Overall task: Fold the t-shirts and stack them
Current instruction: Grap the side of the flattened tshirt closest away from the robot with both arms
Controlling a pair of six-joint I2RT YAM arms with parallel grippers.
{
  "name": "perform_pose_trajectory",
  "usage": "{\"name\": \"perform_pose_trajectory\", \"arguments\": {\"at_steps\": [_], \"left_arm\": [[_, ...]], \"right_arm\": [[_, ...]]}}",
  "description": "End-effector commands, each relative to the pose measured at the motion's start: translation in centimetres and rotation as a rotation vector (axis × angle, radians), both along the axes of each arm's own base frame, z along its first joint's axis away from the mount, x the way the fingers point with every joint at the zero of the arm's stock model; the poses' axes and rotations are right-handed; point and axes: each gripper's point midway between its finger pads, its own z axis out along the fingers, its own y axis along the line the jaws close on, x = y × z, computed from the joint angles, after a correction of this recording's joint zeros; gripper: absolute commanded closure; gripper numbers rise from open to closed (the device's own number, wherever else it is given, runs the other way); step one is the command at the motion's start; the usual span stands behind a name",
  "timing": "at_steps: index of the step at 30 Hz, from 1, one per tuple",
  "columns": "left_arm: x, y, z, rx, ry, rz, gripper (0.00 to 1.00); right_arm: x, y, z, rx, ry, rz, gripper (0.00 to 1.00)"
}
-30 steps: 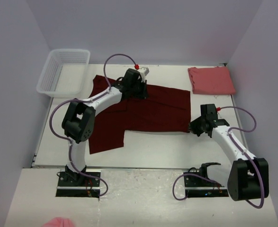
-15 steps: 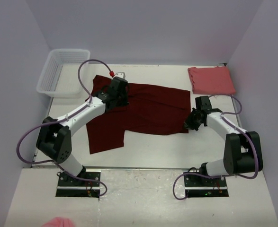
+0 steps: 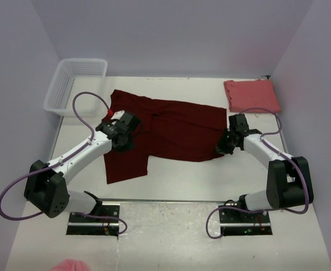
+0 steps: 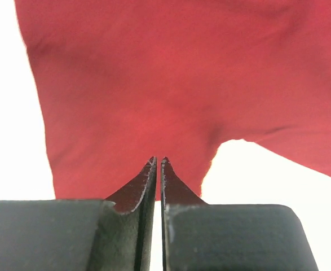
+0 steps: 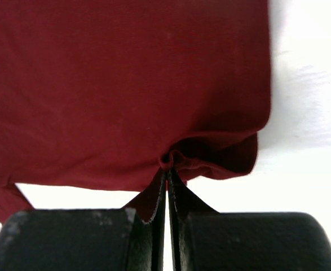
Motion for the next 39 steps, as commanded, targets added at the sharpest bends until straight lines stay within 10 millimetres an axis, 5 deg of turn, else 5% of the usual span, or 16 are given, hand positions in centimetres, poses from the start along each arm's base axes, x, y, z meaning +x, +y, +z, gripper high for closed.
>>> {"name": "perform_pose_trajectory", "arguments": {"at_steps": [1,8,12,14,16,24,33,39], "left_arm": [[-3.3,3.6,-0.5,0.096,0.083,0.140,0.93],[-8.5,5.1,-5.0,-0.093,0.202,0.301,0.87],[-9.4,6.2,-5.9,-0.038,0.255,0.333,0.79],[-9.1,6.4,-5.8,-0.016,0.258,0.335,0.61],[-9.1,7.2,-6.1,0.025,0.259,0.355,0.54],[-10.7,7.6,-8.3,0.051,0.355,0.375,0.53],[-11.0,8.2,-8.9,0.065,0.444,0.367,0.67],[-11.1,8.6,-9.4,0.064,0.499,0.362,0.53]], "right_arm": [[0.9,1.3,1.5,0.046,-0.095,0.073,1.00],[0.3,3.9,1.7,0.105,-0.114,0.158,1.00],[0.3,4.5,2.5,0.122,-0.137,0.183,1.00],[0.1,4.8,2.8,0.127,-0.152,0.191,1.00],[0.0,5.0,2.9,0.136,-0.154,0.197,1.00],[-0.2,4.8,3.2,0.132,-0.172,0.190,1.00],[-0.2,4.7,3.2,0.128,-0.174,0.174,1.00],[0.0,4.6,3.3,0.129,-0.179,0.163,1.00]]}}
